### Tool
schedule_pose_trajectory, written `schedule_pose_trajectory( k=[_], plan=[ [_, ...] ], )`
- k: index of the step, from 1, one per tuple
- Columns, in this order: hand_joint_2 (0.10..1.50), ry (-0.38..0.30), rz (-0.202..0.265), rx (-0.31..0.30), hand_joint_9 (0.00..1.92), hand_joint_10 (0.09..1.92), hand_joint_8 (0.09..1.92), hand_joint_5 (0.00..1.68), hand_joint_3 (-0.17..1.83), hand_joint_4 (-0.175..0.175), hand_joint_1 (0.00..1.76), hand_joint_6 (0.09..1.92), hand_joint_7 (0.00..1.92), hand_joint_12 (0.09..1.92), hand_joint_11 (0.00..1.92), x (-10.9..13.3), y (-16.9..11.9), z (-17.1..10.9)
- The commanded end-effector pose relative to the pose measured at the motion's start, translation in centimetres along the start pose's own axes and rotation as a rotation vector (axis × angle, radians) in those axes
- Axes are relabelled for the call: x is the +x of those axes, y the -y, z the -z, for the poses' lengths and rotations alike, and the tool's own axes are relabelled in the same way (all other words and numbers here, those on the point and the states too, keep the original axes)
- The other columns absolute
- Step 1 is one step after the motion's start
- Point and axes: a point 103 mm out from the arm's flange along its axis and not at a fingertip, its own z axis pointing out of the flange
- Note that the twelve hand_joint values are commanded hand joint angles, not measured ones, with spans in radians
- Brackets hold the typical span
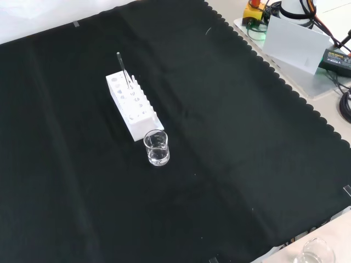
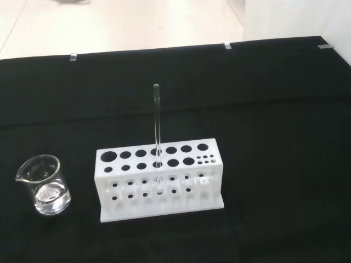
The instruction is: Take the glass rod from the white test tube rack.
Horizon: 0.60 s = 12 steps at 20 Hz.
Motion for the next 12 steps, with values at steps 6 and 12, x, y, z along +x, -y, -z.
schedule_pose_trajectory(
  k=[6, 12],
  plan=[
    [0.79, -0.030, -0.021, -0.016, 0.00, 0.81, 0.65, 0.13, 0.53, -0.063, 0.63, 0.09, 0.00, 1.34, 0.00, -2.8, -7.1, -0.3],
    [0.79, -0.032, 0.001, -0.033, 0.12, 0.88, 0.77, 0.18, 0.55, -0.070, 0.62, 0.09, 0.02, 1.45, 0.11, -3.0, -10.8, -1.7]
  ],
)
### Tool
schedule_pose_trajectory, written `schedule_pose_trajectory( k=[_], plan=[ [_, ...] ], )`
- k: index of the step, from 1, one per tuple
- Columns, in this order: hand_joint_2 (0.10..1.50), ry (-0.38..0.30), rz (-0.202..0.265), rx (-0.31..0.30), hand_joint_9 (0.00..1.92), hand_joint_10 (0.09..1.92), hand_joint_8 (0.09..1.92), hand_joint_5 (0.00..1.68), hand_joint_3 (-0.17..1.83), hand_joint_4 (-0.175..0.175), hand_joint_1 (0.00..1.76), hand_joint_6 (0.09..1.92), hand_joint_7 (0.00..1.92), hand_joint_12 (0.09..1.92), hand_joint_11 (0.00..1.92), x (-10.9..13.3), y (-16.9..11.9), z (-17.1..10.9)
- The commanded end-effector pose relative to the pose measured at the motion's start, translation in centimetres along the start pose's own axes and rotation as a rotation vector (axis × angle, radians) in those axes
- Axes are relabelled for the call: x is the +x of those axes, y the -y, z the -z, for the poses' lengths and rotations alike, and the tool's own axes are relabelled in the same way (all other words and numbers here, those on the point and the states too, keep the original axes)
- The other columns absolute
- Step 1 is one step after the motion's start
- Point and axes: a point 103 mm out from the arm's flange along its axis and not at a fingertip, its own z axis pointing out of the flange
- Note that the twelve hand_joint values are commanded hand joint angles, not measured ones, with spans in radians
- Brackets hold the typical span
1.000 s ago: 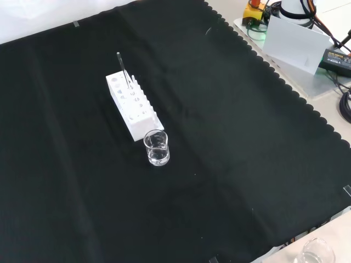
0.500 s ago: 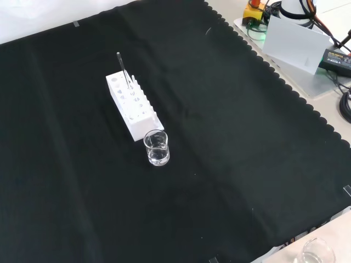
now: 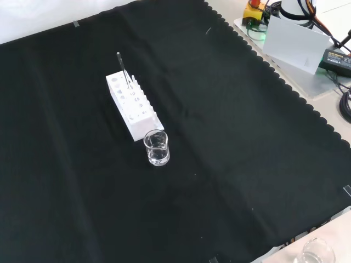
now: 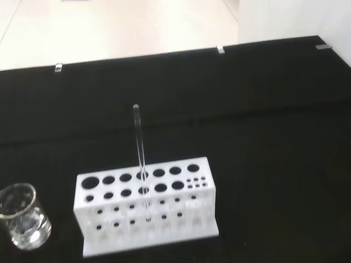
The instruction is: Take the glass rod from the white test tube rack.
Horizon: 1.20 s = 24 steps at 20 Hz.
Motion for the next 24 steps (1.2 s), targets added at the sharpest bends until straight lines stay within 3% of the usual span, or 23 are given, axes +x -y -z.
schedule_pose_trajectory(
  k=[1, 7, 12, 19, 24],
  plan=[
    [0.78, -0.007, 0.026, -0.031, 0.16, 0.87, 0.78, 0.20, 0.56, -0.073, 0.63, 0.09, 0.02, 1.44, 0.16, -0.8, -5.0, -1.3],
    [0.78, -0.004, 0.032, -0.017, 0.30, 0.84, 0.82, 0.26, 0.57, -0.082, 0.65, 0.09, 0.08, 1.40, 0.33, -0.8, -9.0, -3.5],
    [0.77, 0.002, 0.045, 0.015, 0.31, 0.84, 0.82, 0.27, 0.57, -0.083, 0.66, 0.09, 0.09, 1.39, 0.34, -0.1, -12.2, -5.6],
    [0.78, -0.020, 0.081, 0.042, 0.33, 0.84, 0.83, 0.29, 0.58, -0.083, 0.63, 0.09, 0.13, 1.40, 0.34, 0.4, -15.0, -8.5],
    [0.79, 0.000, 0.104, 0.069, 0.35, 0.84, 0.84, 0.30, 0.58, -0.083, 0.62, 0.09, 0.15, 1.40, 0.35, 1.4, -16.5, -10.8]
  ],
)
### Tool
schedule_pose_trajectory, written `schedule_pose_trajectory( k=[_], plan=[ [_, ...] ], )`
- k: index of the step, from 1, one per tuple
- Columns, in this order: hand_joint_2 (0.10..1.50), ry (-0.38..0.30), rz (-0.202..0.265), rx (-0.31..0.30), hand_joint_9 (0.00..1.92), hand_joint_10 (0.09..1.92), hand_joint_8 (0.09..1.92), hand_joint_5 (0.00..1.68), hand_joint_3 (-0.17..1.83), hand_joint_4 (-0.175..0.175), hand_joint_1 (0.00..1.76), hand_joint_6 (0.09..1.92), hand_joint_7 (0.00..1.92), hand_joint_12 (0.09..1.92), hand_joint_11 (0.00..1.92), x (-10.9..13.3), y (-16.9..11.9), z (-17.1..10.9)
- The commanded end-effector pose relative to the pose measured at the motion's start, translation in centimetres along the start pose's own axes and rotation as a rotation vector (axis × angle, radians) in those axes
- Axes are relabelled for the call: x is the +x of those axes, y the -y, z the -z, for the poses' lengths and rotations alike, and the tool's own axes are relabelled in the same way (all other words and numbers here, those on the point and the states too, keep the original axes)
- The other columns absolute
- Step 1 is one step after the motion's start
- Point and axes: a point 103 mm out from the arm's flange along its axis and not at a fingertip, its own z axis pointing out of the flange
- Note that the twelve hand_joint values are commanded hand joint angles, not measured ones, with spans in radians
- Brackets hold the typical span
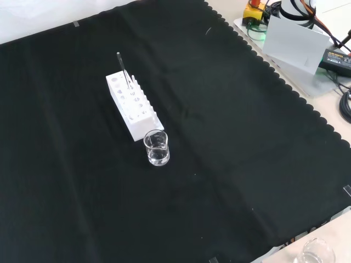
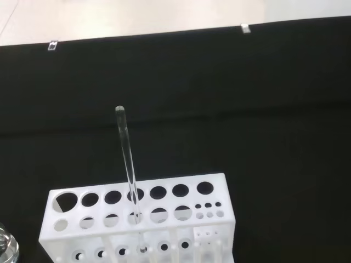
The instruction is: Take the glass rod from the white test tube rack.
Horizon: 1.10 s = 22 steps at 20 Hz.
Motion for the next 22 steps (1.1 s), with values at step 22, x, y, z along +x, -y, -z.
schedule_pose_trajectory(
  k=[22],
  plan=[
    [0.83, 0.020, 0.088, 0.067, 0.47, 0.78, 0.84, 0.34, 0.58, -0.092, 0.60, 0.09, 0.26, 1.36, 0.40, 2.9, -6.9, -7.5]
  ],
)
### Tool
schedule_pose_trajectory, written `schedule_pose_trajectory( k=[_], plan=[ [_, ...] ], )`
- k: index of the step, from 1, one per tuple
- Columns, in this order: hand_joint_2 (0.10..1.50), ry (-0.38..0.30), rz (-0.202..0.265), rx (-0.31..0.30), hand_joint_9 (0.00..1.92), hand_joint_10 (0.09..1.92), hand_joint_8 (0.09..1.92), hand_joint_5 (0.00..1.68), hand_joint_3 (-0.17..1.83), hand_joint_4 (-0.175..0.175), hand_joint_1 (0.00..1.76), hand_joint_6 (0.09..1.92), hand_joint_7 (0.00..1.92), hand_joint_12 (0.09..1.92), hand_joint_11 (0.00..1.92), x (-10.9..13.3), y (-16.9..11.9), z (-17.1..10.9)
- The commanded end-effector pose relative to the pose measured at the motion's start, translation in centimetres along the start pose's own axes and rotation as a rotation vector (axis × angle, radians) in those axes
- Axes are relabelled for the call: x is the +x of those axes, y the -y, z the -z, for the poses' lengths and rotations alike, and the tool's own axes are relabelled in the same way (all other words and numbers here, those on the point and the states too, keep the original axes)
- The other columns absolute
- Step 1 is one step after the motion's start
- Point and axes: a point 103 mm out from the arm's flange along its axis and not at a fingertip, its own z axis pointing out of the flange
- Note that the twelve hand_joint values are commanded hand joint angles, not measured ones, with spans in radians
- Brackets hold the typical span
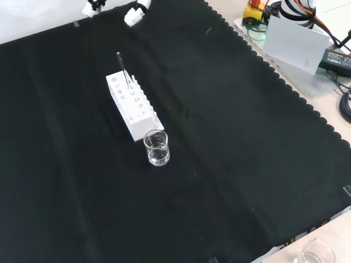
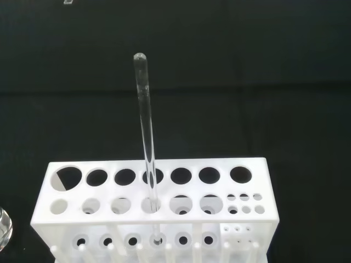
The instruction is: Take the glass rod from the white test tube rack.
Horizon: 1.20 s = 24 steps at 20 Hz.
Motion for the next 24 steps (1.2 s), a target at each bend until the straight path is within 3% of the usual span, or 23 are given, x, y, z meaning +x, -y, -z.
schedule_pose_trajectory(
  k=[1, 8, 20, 24],
  plan=[
    [0.83, -0.001, 0.008, 0.003, 0.47, 0.77, 0.84, 0.35, 0.58, -0.094, 0.60, 0.09, 0.26, 1.36, 0.40, 0.6, -1.1, -0.8],
    [0.84, -0.032, 0.019, 0.005, 0.53, 0.74, 0.81, 0.46, 0.57, -0.107, 0.61, 0.09, 0.35, 1.34, 0.43, 0.8, -1.6, -2.4],
    [0.85, -0.008, 0.030, 0.055, 0.62, 0.70, 0.79, 0.47, 0.56, -0.113, 0.62, 0.18, 0.45, 1.32, 0.46, 2.0, -1.8, -4.7],
    [0.85, -0.001, 0.038, 0.068, 0.67, 0.68, 0.77, 0.42, 0.57, -0.120, 0.62, 0.49, 0.54, 1.31, 0.51, 2.5, -1.7, -5.2]
  ],
)
